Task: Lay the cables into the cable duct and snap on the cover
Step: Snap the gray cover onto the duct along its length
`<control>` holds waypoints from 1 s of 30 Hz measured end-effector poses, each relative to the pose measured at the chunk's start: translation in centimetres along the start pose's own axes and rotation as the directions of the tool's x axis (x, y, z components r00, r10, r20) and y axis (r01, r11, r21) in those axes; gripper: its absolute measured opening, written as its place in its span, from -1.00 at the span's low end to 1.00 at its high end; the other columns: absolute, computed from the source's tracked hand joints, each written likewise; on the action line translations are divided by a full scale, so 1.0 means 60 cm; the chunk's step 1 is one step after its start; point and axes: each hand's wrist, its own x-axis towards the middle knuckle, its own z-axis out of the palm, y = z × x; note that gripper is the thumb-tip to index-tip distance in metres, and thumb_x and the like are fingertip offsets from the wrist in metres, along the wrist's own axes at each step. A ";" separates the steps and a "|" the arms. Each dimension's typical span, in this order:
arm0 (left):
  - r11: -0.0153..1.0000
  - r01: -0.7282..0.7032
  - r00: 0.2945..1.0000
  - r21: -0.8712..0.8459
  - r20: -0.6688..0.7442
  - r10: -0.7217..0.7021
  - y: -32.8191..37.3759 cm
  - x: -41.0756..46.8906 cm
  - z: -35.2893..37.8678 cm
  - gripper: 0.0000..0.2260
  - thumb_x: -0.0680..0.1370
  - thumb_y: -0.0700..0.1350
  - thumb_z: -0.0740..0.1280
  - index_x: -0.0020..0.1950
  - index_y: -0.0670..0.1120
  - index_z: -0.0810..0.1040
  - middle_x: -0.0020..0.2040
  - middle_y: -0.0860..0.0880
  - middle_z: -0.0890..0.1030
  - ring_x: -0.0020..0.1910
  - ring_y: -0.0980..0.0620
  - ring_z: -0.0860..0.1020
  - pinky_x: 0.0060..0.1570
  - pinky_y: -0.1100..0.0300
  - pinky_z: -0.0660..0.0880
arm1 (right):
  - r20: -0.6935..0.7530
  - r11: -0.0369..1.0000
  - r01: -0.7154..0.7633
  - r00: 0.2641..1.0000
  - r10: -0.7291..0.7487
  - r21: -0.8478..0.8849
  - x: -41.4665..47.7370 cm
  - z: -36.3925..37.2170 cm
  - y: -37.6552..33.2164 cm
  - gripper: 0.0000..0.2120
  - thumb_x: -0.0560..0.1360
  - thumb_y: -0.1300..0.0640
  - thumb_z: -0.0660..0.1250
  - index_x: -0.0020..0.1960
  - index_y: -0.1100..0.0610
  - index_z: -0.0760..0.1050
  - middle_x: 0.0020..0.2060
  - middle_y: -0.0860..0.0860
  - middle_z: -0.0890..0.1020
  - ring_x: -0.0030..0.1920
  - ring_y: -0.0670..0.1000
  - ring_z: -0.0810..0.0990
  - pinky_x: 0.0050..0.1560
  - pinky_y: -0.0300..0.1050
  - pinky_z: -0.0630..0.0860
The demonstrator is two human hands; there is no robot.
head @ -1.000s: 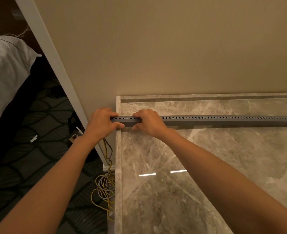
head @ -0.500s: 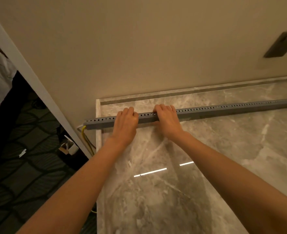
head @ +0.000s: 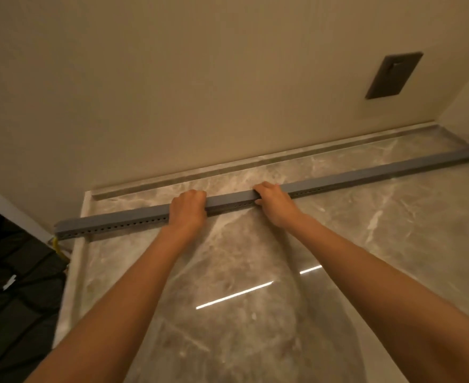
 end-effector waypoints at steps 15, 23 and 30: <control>0.999 -0.006 0.998 -0.044 -0.061 0.003 0.382 0.122 0.096 -0.78 0.52 -0.18 0.30 0.13 -0.21 0.49 0.13 -0.20 0.50 0.11 -0.16 0.45 0.08 0.01 0.41 | 0.025 0.988 -0.056 0.998 0.060 -0.147 -0.008 -0.143 0.436 -0.67 0.58 0.21 0.11 0.34 0.11 0.33 0.25 0.16 0.44 0.33 0.16 0.29 0.40 0.21 0.09; 0.993 0.100 0.993 -0.059 -0.061 -0.103 0.395 0.163 0.087 -0.72 0.49 -0.21 0.34 0.14 -0.23 0.37 0.12 -0.25 0.52 0.10 -0.21 0.46 0.05 -0.04 0.43 | -0.021 0.963 0.046 0.998 -0.054 -0.267 0.030 -0.152 0.491 -0.58 0.55 0.28 0.12 0.39 0.16 0.18 0.29 0.19 0.34 0.34 0.16 0.26 0.41 0.04 0.09; 0.991 0.039 0.977 -0.125 -0.201 -0.064 0.384 0.202 0.096 -0.89 0.46 -0.35 0.30 -0.02 -0.28 0.49 0.04 -0.27 0.50 0.02 -0.23 0.47 -0.05 -0.04 0.42 | 0.033 0.951 0.078 0.997 -0.072 -0.299 0.089 -0.165 0.493 -0.48 0.53 0.32 0.17 0.44 0.18 0.09 0.39 0.19 0.27 0.41 0.16 0.20 0.45 0.02 0.11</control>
